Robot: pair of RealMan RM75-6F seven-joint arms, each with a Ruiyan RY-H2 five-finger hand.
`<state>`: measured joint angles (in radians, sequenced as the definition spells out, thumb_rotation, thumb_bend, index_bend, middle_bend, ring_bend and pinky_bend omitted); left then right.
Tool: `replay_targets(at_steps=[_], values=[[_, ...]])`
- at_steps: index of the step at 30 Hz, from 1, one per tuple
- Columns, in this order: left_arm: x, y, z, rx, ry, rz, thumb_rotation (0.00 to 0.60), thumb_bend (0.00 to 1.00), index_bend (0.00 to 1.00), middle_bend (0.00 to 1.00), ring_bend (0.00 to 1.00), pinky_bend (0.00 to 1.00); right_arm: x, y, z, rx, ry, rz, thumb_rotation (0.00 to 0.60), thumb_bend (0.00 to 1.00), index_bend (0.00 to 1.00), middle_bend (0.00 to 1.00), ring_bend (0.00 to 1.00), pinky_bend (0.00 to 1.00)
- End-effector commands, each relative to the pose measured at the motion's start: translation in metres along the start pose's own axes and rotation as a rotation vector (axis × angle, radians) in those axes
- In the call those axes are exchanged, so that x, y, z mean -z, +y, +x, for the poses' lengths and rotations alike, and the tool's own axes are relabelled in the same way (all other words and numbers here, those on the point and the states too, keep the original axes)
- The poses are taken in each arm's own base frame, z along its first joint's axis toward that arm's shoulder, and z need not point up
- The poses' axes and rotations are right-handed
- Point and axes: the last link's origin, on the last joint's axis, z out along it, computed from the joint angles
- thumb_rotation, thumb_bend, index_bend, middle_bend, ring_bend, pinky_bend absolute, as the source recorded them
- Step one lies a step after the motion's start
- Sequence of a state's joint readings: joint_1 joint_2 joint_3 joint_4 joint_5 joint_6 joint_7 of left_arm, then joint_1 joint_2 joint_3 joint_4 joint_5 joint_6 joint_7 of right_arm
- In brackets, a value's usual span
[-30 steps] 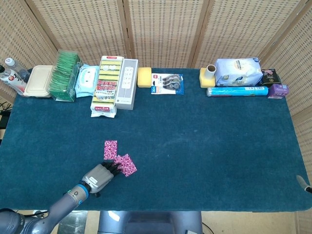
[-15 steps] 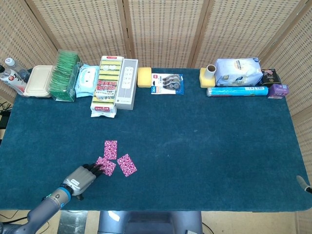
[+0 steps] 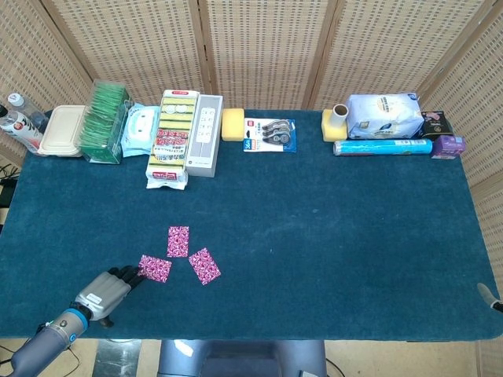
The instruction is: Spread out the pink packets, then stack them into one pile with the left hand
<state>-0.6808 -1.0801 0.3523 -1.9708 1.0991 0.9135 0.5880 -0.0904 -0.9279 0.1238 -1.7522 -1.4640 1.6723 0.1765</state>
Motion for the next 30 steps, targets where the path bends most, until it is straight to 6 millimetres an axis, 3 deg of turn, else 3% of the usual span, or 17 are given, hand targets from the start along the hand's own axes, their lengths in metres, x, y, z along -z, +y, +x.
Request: replay_targets(at_steps=[1, 6, 10, 13, 20, 30], values=[[0.012, -0.006, 0.000, 0.017, 0.023, 0.014, 0.600, 0.08, 0.00, 0.00, 0.00, 0.14, 0.000, 0.000, 0.000, 0.000, -0.001, 0.001, 0.600, 0.23, 0.18, 0.05, 0.00, 0.00], [0.021, -0.003, 0.017, 0.031, 0.147, -0.033, 0.600, 0.09, 0.00, 0.00, 0.00, 0.14, 0.000, -0.001, -0.001, 0.000, -0.003, 0.002, 0.600, 0.23, 0.18, 0.05, 0.00, 0.00], [0.015, 0.003, 0.031, 0.025, 0.285, -0.129, 0.600, 0.11, 0.00, 0.00, 0.00, 0.14, 0.001, -0.001, -0.001, 0.002, -0.005, 0.005, 0.600, 0.23, 0.18, 0.05, 0.00, 0.00], [0.000, 0.007, 0.040, 0.017, 0.345, -0.177, 0.600, 0.13, 0.00, 0.00, 0.00, 0.14, 0.000, -0.002, -0.001, 0.002, -0.005, 0.005, 0.600, 0.23, 0.18, 0.05, 0.00, 0.00], [-0.048, 0.024, 0.056, 0.016, 0.458, -0.269, 0.600, 0.16, 0.12, 0.00, 0.00, 0.14, -0.001, 0.000, -0.002, 0.004, -0.008, 0.002, 0.600, 0.23, 0.18, 0.05, 0.00, 0.00], [-0.090, 0.059, 0.066, -0.038, 0.427, -0.289, 0.600, 0.18, 0.14, 0.00, 0.00, 0.14, -0.002, 0.001, -0.002, 0.001, -0.010, 0.000, 0.600, 0.23, 0.18, 0.05, 0.00, 0.00]])
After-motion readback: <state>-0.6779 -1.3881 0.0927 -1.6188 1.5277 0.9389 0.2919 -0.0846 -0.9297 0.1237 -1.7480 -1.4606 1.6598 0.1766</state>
